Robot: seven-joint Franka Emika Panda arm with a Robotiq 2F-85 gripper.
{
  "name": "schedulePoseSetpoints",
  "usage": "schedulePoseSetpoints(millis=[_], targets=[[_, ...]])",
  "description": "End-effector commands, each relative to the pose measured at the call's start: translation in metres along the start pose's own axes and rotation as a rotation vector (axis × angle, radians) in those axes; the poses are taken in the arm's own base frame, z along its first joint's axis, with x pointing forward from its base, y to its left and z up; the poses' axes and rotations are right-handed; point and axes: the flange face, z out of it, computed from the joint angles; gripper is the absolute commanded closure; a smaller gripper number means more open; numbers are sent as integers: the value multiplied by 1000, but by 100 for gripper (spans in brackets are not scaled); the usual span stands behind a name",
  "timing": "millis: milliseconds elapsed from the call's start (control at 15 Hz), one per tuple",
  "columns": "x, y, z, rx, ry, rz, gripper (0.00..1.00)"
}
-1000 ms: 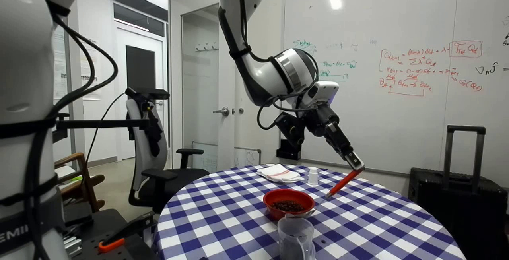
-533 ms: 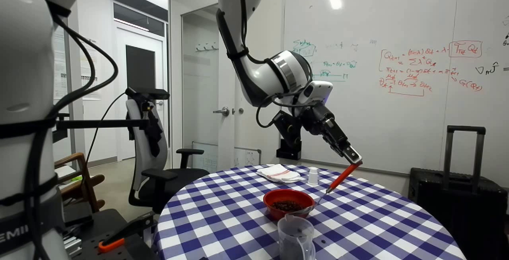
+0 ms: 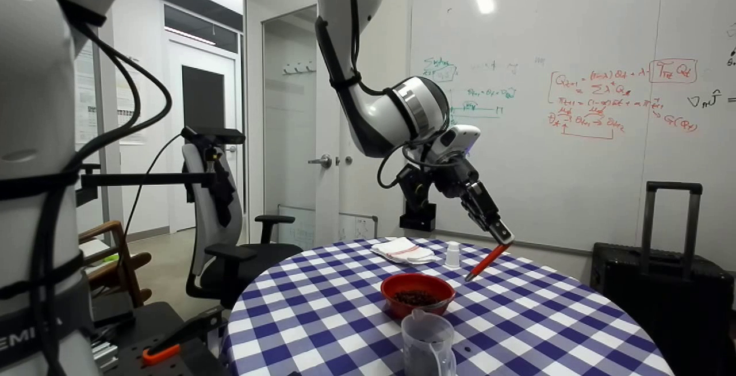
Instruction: Use the spoon to scoop up contents from the bowl and put them inside the jug
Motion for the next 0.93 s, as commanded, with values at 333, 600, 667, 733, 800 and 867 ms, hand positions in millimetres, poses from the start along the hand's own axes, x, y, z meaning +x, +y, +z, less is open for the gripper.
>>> schedulePoseSetpoints(millis=[333,600,667,733,800,867], targets=[[30,19,-47,382,-103,-197,95],[32,20,-87,500,-154,-352,95],[30,18,-97,523,-164,-386,95],[28,14,-109,545,-173,-423,95],[24,11,-119,564,-181,-455,95],[19,5,-130,588,-188,-487,95]])
